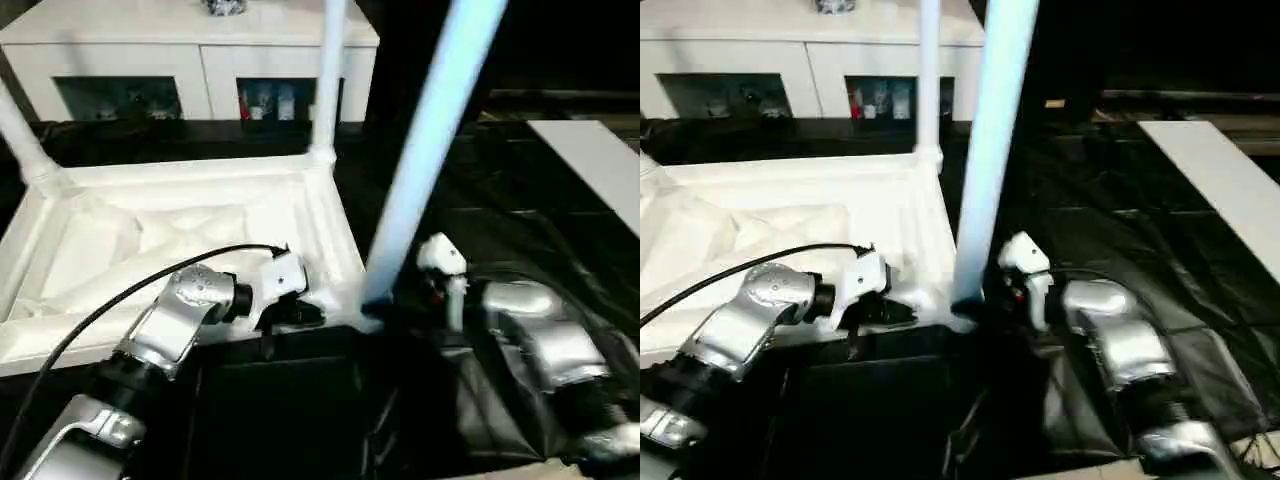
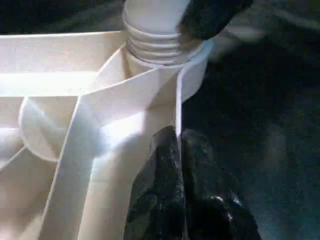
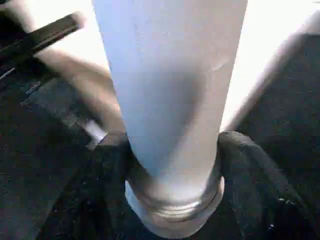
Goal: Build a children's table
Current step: Rotate leg to tighten
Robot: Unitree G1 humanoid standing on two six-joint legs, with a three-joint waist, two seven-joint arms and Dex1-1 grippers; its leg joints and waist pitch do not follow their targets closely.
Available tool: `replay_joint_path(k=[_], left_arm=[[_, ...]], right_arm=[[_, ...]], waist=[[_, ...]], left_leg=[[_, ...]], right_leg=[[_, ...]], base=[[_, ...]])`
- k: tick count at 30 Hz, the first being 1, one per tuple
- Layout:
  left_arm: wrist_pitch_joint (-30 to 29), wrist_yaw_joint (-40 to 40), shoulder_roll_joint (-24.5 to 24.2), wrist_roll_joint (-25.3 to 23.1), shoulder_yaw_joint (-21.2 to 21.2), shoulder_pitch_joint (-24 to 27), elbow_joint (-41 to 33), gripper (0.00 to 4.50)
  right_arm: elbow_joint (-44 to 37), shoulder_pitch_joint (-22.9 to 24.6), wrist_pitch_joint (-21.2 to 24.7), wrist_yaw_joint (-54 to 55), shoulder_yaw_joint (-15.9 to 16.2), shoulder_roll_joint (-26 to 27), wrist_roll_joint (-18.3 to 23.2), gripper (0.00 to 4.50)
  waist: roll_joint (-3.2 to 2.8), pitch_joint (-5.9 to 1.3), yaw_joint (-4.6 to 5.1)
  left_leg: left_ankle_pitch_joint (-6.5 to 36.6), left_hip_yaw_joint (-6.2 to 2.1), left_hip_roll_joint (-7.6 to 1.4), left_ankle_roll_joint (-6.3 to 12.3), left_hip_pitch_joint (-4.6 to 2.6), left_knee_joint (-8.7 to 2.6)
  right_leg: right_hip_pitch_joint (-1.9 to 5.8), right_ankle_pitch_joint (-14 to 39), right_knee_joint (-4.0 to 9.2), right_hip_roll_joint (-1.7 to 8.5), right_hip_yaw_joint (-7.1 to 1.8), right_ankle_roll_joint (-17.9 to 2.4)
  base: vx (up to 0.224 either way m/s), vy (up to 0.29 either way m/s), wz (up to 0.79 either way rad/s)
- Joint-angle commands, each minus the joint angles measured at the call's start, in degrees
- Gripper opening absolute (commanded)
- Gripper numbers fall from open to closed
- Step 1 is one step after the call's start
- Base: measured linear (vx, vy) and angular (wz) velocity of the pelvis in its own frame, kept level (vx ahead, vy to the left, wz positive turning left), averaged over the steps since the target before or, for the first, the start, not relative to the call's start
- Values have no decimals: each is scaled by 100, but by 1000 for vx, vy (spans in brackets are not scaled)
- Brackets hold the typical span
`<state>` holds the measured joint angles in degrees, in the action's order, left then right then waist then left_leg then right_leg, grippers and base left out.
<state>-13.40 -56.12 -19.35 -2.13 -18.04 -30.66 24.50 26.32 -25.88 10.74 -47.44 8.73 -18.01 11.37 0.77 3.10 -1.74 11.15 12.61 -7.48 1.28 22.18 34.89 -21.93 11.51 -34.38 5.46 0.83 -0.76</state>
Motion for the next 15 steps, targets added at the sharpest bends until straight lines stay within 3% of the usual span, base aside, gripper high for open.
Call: replay_joint_path(k=[1, 3, 5, 7, 8, 12, 13, 15], left_arm=[[-214, 660, 303, -55, 108, -105, 264, 0], [-347, 1011, 511, -99, 158, -214, 416, 0], [-528, 1367, 774, -91, 231, -355, 589, 0], [-591, 1569, 898, -111, 251, -434, 688, 0], [-654, 1889, 1094, -168, 301, -559, 867, 0], [-604, 2894, 1662, -351, 402, -989, 1561, 0], [-604, 2894, 1662, -351, 402, -989, 1561, 0], [-507, 2994, 1722, -427, 355, -1064, 1694, 0]], right_arm=[[371, -81, 168, 1078, -348, 173, -188, 243], [432, -154, 335, 1595, -544, 411, -122, 243], [551, -238, 384, 2150, -616, 616, -231, 241], [640, -288, 381, 2426, -644, 726, -291, 240], [833, -385, 336, 2889, -669, 883, -428, 240], [1484, -767, 233, 4541, -737, 1486, -790, 239], [1484, -767, 233, 4541, -737, 1486, -790, 238], [1657, -927, 88, 4667, -713, 1793, -715, 219]], waist=[[54, -326, 17], [41, -320, 67], [6, -337, 57], [27, -339, 64], [2, -341, 52], [-10, -362, 85], [-36, -361, 92], [-23, -374, 108]], left_leg=[[1815, -345, -567, -236, -213, -530], [2028, -371, -566, -393, -211, -573], [1936, -366, -563, -412, -213, -582], [1942, -330, -553, -376, -225, -571], [1868, -335, -541, -336, -205, -562], [1770, -324, -524, -420, -221, -561], [1761, -330, -521, -422, -214, -564], [1716, -315, -517, -312, -208, -551]], right_leg=[[62, 1869, 410, 405, -164, -1174], [30, 1989, 425, 368, -165, -1026], [29, 1703, 419, 364, -159, -996], [15, 1563, 437, 356, -173, -1009], [28, 1496, 443, 373, -182, -1016], [13, 1270, 436, 345, -173, -1058], [16, 1216, 428, 345, -174, -1064], [32, 952, 424, 341, -174, -1064]], base=[[0, 0, 0], [0, 0, 0], [0, 0, 0], [0, 0, 0], [0, 0, 0], [0, 0, 0], [0, 0, 0], [0, 0, 0]])
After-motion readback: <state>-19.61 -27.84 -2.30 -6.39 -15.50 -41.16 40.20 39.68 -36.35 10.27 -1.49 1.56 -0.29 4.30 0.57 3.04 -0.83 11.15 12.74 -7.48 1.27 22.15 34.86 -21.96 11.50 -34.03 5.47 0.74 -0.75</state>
